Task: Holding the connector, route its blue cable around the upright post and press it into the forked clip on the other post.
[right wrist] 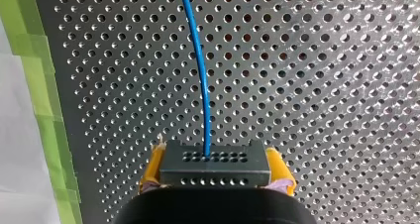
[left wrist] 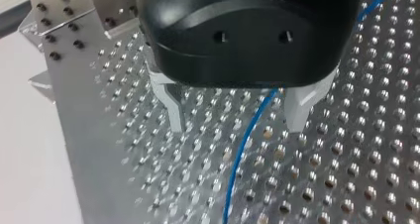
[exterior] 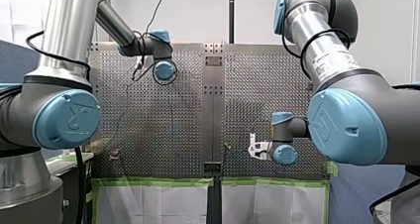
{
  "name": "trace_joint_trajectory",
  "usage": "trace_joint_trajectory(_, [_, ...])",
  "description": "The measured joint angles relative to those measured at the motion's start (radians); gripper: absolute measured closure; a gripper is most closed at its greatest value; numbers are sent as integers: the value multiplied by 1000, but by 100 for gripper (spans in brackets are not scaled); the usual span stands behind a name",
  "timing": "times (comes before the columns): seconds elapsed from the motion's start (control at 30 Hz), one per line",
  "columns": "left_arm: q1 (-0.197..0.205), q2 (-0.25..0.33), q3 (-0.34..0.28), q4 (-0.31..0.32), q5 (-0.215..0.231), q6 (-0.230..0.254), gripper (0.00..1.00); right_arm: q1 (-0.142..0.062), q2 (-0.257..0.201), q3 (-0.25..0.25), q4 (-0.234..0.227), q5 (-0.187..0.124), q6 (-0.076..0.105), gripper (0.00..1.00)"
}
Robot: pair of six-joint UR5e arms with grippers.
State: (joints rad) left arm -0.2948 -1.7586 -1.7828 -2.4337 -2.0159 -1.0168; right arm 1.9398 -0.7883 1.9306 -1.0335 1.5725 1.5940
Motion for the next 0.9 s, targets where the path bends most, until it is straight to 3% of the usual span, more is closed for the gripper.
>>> trace_joint_trajectory(0.3, [-2, -59, 20, -7, 0, 3, 1, 0, 0, 0, 0, 0, 0, 100])
trace_joint_trajectory(0.53, [17, -66, 66, -42, -21, -3, 1, 0, 0, 0, 0, 0, 0, 100])
trace_joint_trajectory(0.9, [18, -86, 72, -63, -15, -15, 1, 0, 0, 0, 1, 0, 0, 100])
